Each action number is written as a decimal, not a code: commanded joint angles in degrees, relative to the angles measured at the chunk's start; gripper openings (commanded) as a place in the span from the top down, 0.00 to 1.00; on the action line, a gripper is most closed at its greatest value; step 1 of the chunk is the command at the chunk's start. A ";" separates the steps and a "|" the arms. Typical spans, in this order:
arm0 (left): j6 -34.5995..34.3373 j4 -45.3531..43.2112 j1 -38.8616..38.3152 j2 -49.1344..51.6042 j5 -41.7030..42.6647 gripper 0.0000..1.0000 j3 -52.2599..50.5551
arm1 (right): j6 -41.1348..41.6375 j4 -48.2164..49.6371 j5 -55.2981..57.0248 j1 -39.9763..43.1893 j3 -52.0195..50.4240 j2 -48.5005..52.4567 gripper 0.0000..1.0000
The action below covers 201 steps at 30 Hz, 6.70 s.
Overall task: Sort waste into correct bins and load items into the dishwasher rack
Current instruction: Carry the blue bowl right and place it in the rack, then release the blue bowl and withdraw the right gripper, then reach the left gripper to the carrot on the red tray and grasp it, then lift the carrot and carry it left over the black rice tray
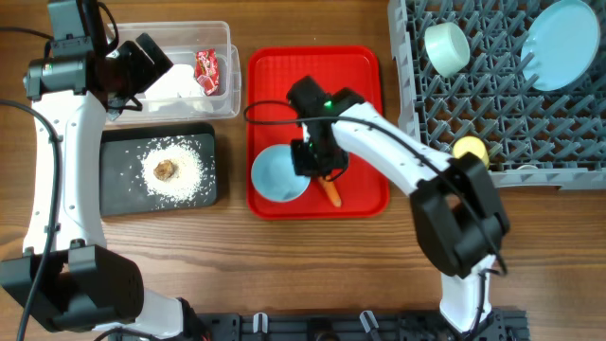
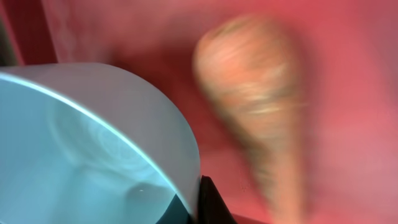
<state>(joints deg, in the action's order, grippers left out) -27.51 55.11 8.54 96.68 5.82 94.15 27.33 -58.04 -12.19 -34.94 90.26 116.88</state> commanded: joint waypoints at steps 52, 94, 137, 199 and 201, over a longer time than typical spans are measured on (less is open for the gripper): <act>0.44 -0.15 0.11 -0.35 -0.13 0.00 0.37 | -81.99 65.70 71.47 38.97 6.01 9.68 0.96; 0.44 -0.15 0.11 -0.35 -0.13 0.00 0.37 | -79.36 59.17 70.10 29.86 5.79 9.40 0.41; -1.92 0.42 0.09 -0.35 7.67 0.00 0.37 | -33.05 8.37 -14.40 30.18 5.79 -29.14 0.07; -8.57 5.70 -46.14 30.58 -7.85 0.69 0.42 | -18.32 -2.38 -8.35 50.18 5.77 -30.93 0.00; -8.57 7.56 -45.20 30.25 -7.85 0.73 1.11 | -18.34 -2.38 -8.35 50.18 5.77 -30.93 0.00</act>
<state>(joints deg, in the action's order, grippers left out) -35.92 60.47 -38.46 126.13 -0.40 94.26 7.97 -60.42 -20.93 15.20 96.03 85.30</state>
